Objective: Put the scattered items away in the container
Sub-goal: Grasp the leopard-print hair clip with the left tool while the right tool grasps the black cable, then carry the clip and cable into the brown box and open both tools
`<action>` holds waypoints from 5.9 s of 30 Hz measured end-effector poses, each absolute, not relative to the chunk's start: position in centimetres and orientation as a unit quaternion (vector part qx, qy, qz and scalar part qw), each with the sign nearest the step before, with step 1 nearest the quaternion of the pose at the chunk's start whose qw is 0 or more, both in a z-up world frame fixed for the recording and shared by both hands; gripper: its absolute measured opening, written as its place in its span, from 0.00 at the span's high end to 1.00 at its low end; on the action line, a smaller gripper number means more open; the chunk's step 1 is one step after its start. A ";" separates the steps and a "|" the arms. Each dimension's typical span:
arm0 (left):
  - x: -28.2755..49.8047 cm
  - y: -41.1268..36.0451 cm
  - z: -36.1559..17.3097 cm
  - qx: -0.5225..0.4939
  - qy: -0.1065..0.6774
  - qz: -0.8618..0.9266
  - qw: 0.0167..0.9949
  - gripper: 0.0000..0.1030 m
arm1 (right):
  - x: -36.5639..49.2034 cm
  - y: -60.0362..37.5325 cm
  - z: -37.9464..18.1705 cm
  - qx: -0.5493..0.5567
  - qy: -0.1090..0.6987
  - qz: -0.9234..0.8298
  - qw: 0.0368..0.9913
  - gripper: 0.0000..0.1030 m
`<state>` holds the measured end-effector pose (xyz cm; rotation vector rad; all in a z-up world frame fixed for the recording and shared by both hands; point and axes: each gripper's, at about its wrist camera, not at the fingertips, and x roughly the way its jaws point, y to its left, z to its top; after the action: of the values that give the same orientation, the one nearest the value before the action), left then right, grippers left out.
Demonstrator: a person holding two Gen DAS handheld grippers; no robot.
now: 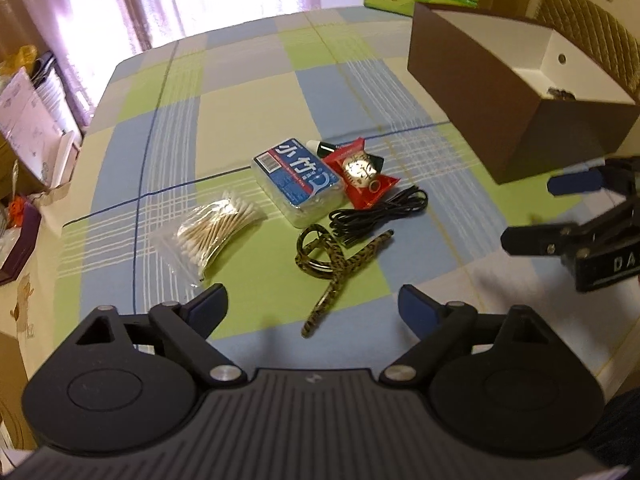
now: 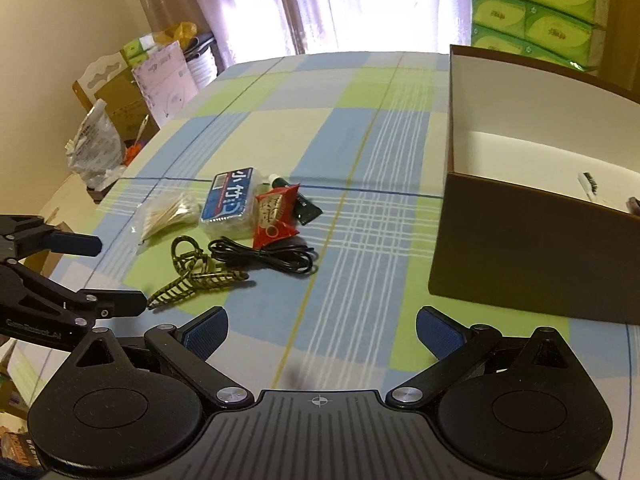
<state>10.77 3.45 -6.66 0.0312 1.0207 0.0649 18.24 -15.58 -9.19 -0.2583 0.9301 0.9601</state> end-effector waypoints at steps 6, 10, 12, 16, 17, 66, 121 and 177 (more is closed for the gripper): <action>12.4 4.3 -8.9 0.047 0.496 -0.020 0.867 0.23 | 19.6 -15.1 -10.6 -0.125 0.447 0.436 0.771 0.00; 13.6 4.4 -9.9 0.072 0.489 -0.064 0.867 0.22 | 20.4 -15.3 -11.1 -0.125 0.457 0.428 0.769 0.00; 14.2 4.3 -10.3 0.087 0.484 -0.086 0.866 0.22 | 20.6 -15.5 -11.3 -0.125 0.461 0.424 0.769 0.00; 15.3 4.1 -11.0 0.114 0.474 -0.122 0.865 0.23 | 21.0 -15.6 -11.5 -0.123 0.468 0.420 0.768 0.00; 15.4 4.1 -11.2 0.117 0.472 -0.131 0.864 0.24 | 21.0 -15.6 -11.5 -0.123 0.469 0.421 0.767 0.00; 11.1 6.4 -8.9 -0.023 0.536 0.058 0.842 0.68 | 17.4 -9.1 -13.3 -0.208 0.448 0.544 0.678 0.84; 23.6 -15.5 3.9 0.047 0.369 -0.068 0.926 0.68 | 32.9 -32.1 2.7 -0.004 0.380 0.459 0.803 0.84; 40.4 -17.1 -5.2 0.032 0.477 -0.019 0.878 0.27 | 47.2 -26.7 -5.6 -0.131 0.466 0.383 0.787 0.05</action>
<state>40.39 -17.05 -5.23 0.0665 0.9943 -0.0402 47.21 -26.69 -5.57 -0.2819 1.0054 0.8257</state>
